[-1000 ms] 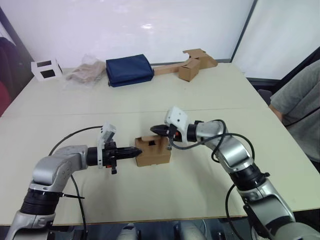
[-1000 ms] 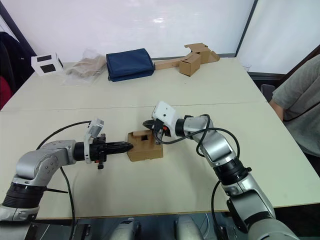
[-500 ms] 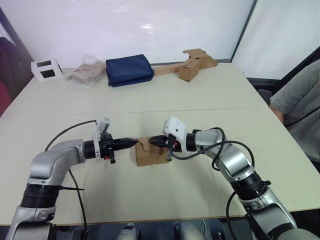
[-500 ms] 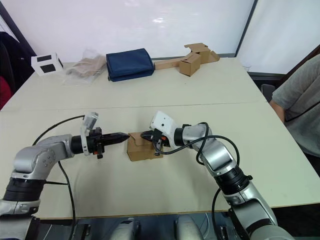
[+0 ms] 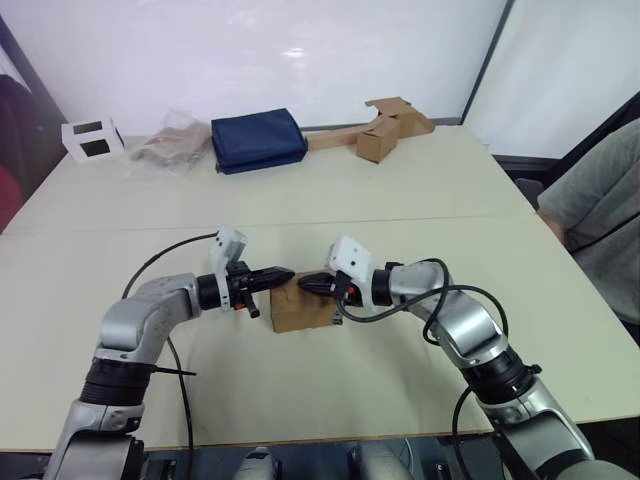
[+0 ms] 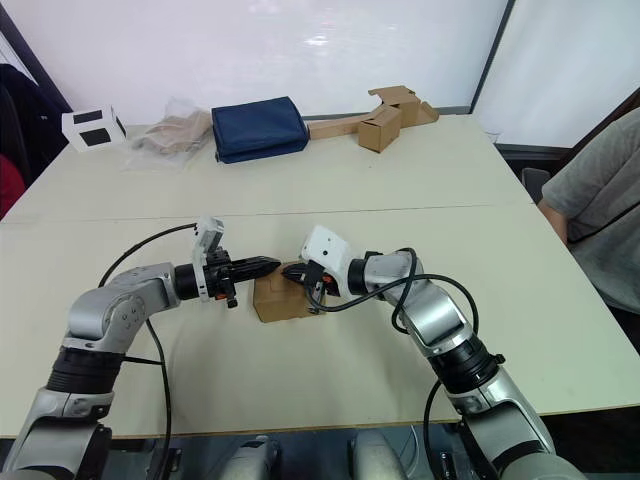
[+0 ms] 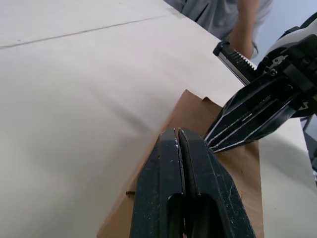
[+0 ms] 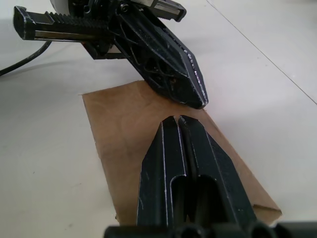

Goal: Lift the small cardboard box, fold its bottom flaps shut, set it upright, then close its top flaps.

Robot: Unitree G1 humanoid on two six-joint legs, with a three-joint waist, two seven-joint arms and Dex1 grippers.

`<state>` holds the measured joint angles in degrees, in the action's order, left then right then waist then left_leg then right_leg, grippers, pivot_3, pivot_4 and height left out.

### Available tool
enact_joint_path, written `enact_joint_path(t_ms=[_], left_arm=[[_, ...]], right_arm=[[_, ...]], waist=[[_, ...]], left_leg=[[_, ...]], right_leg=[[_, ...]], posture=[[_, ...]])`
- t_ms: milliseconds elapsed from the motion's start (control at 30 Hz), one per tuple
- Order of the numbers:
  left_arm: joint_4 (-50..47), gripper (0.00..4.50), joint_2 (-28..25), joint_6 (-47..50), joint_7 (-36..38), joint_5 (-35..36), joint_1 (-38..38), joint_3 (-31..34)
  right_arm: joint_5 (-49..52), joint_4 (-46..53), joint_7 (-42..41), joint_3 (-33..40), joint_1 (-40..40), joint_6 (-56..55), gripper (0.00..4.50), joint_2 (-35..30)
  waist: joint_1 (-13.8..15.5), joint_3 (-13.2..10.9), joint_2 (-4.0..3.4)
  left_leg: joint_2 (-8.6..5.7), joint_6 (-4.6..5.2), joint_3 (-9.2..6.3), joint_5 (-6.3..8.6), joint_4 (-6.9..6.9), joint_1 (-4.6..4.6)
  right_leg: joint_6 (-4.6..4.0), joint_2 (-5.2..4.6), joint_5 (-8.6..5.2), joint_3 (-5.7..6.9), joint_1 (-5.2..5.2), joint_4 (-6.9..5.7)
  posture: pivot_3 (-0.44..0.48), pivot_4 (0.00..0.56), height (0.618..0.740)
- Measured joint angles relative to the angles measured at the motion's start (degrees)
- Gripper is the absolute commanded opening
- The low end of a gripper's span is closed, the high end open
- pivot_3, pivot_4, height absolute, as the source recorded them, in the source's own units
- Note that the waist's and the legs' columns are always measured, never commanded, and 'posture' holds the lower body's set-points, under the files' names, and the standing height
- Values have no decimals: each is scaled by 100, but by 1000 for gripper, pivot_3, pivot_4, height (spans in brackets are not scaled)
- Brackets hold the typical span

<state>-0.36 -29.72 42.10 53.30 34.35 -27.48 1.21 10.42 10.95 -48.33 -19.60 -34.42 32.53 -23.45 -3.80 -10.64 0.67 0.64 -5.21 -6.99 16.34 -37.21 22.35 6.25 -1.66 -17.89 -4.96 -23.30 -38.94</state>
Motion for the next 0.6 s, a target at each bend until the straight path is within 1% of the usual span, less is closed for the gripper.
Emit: enact_joint_path(t_ms=[167, 267, 600], left_arm=[[8, 51, 19, -1, -44, 4, -13, 2], [22, 51, 21, 16, -70, 14, -33, 13], [50, 51, 41, 174, -105, 254, -29, 253]], right_arm=[[270, 548, -164, 91, 205, 214, 0, -108], [366, 709, -198, 91, 307, 291, 0, -192], [250, 642, -156, -15, 400, 173, 0, -235]], waist=[[6, 0, 0], [3, 0, 0], [4, 0, 0]], left_leg=[[0, 0, -1, 0, 0, 0], [0, 0, 0, 0, -1, 0], [0, 0, -1, 0, -1, 0]], right_leg=[[0, 0, 0, 0, 2, 0], [0, 0, 0, 0, 2, 0], [0, 0, 0, 0, 2, 0]], posture=[[0, 150, 740], [0, 150, 740], [0, 150, 740]])
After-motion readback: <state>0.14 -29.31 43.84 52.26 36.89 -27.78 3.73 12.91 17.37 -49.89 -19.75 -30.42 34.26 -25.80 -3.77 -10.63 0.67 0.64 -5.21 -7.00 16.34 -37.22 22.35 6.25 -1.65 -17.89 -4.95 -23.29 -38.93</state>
